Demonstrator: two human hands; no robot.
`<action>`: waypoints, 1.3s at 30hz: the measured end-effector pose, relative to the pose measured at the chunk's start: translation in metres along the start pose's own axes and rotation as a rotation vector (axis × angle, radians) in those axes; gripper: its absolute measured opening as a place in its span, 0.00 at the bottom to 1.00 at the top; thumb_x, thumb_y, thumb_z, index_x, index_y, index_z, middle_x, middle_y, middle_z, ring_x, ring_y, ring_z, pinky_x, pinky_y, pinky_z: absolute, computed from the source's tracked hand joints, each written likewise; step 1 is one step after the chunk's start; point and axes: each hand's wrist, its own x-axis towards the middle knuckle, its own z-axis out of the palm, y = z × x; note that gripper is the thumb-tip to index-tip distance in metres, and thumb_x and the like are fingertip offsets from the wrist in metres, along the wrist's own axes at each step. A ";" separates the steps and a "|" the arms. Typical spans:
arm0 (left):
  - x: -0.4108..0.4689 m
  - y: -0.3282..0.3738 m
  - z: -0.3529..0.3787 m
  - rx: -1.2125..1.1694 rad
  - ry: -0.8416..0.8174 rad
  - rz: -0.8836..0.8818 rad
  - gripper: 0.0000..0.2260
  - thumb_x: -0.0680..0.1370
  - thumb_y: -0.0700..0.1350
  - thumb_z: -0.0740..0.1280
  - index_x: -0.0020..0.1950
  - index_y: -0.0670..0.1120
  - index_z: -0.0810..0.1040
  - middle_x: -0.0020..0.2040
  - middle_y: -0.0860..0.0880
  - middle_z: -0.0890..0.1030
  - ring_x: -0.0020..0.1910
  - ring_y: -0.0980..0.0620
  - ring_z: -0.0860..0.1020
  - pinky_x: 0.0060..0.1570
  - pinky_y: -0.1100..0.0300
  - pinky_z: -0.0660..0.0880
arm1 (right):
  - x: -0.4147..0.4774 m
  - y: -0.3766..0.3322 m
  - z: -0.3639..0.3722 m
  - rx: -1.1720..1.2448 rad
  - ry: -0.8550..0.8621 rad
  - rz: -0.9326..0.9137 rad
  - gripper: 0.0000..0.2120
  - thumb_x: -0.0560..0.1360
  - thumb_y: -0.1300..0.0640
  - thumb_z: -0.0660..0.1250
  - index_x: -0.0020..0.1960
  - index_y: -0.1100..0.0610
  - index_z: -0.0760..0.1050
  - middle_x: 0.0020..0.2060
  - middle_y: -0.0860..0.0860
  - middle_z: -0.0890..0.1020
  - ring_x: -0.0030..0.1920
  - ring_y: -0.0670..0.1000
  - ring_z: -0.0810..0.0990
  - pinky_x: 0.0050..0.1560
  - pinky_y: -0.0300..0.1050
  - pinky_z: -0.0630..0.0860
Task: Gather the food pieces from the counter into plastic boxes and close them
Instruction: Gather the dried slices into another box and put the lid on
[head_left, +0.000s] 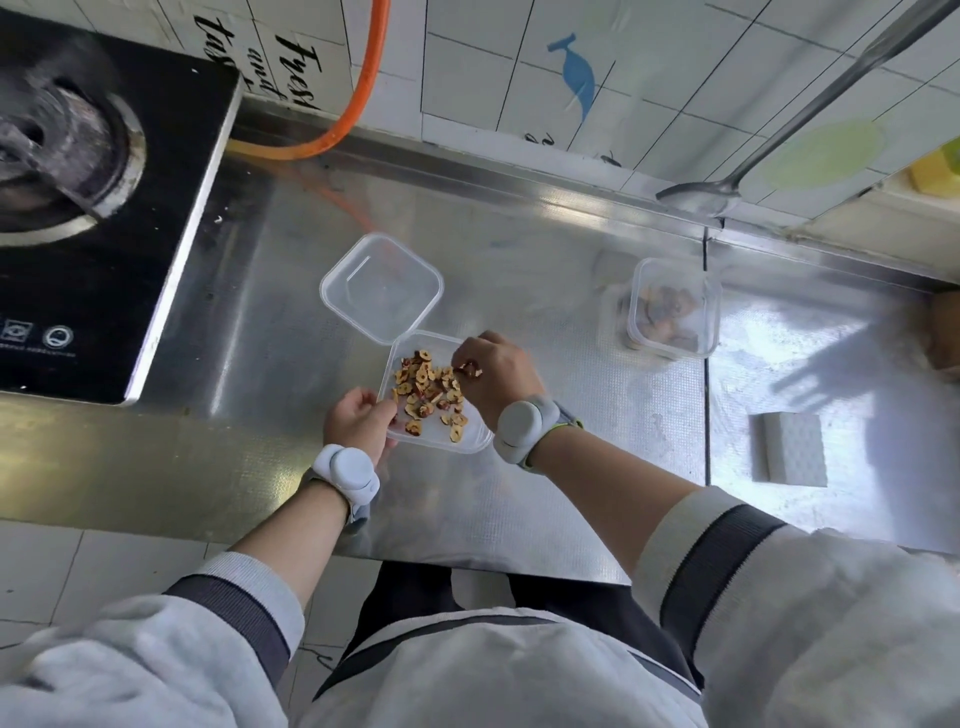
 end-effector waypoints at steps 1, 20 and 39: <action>0.001 0.003 -0.003 -0.004 0.002 0.000 0.07 0.74 0.39 0.67 0.47 0.35 0.74 0.37 0.44 0.81 0.37 0.44 0.79 0.39 0.51 0.78 | 0.003 -0.005 0.003 -0.008 -0.043 -0.006 0.08 0.73 0.64 0.68 0.50 0.59 0.81 0.50 0.56 0.81 0.48 0.58 0.79 0.48 0.49 0.78; -0.031 -0.034 -0.052 0.109 0.138 0.076 0.12 0.76 0.47 0.71 0.58 0.48 0.77 0.52 0.49 0.83 0.44 0.52 0.81 0.32 0.66 0.77 | 0.142 0.000 0.045 -0.228 -0.105 0.190 0.18 0.77 0.55 0.62 0.65 0.56 0.71 0.64 0.57 0.72 0.62 0.60 0.73 0.59 0.50 0.72; -0.026 -0.015 -0.063 0.307 0.276 0.211 0.12 0.79 0.44 0.64 0.61 0.47 0.80 0.60 0.50 0.81 0.54 0.54 0.77 0.51 0.62 0.70 | 0.114 -0.010 0.022 0.431 -0.211 0.594 0.18 0.68 0.52 0.73 0.57 0.53 0.77 0.44 0.51 0.84 0.40 0.50 0.83 0.51 0.43 0.79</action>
